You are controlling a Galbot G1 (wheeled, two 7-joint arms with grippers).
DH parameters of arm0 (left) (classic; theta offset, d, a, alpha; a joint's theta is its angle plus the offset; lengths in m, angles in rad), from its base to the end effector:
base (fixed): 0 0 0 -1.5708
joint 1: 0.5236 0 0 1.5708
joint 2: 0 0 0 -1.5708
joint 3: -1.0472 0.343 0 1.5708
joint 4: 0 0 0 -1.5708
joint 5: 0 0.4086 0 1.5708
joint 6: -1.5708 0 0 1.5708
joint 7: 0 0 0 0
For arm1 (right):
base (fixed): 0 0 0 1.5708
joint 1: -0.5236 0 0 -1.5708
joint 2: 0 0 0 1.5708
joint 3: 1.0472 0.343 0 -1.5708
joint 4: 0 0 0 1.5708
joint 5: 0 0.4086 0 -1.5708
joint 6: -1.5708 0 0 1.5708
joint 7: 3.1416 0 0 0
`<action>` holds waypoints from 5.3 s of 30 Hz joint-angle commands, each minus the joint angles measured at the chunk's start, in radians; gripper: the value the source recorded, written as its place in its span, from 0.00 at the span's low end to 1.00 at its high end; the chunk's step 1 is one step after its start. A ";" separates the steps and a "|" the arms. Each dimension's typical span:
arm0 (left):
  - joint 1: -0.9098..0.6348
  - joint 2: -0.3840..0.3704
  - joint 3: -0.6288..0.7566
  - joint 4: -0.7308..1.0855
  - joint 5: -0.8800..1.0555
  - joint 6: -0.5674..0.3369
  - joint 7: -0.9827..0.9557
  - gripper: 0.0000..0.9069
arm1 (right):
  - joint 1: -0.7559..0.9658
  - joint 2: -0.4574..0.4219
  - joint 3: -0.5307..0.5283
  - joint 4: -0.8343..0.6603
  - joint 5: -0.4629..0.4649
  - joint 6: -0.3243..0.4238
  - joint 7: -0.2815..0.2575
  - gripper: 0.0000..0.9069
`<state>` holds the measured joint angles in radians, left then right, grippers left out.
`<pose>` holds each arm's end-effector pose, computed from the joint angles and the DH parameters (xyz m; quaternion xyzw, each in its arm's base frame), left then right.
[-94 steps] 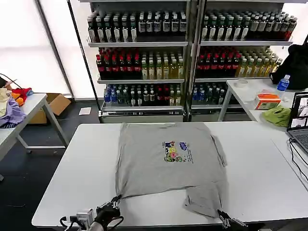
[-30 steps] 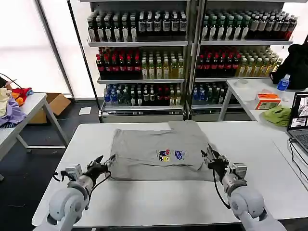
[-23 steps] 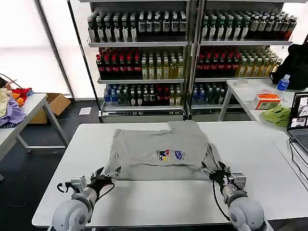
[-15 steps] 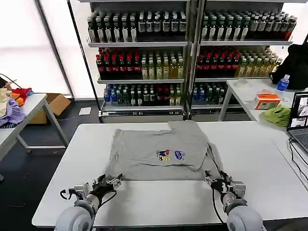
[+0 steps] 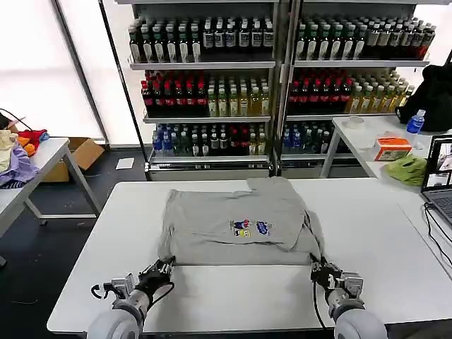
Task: Fold and organize the clothes.
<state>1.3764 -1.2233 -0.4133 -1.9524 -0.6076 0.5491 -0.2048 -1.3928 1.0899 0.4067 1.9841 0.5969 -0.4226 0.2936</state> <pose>0.2941 0.0257 -0.3051 -0.0525 -0.9499 0.0923 0.2940 0.2891 -0.0441 -0.2941 0.0148 -0.9712 -0.0284 0.2362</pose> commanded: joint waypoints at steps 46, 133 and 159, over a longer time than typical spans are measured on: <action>0.013 0.300 -0.291 -0.124 -0.107 0.028 0.232 1.00 | 0.666 -0.080 -0.148 -0.342 0.031 -0.153 -0.482 1.00; -0.075 0.379 -0.171 -0.065 -0.112 0.028 0.217 0.00 | 0.123 -0.036 0.158 0.119 0.367 -0.145 -0.247 0.00; 0.389 0.201 -0.456 -0.326 -0.042 0.027 0.218 1.00 | -0.245 0.056 0.348 0.247 -0.076 0.102 -0.463 1.00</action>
<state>1.6502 -0.9826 -0.7515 -2.1843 -0.6336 0.5762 0.0252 -1.5655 1.1719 0.6357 2.2291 0.7611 -0.5205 0.0113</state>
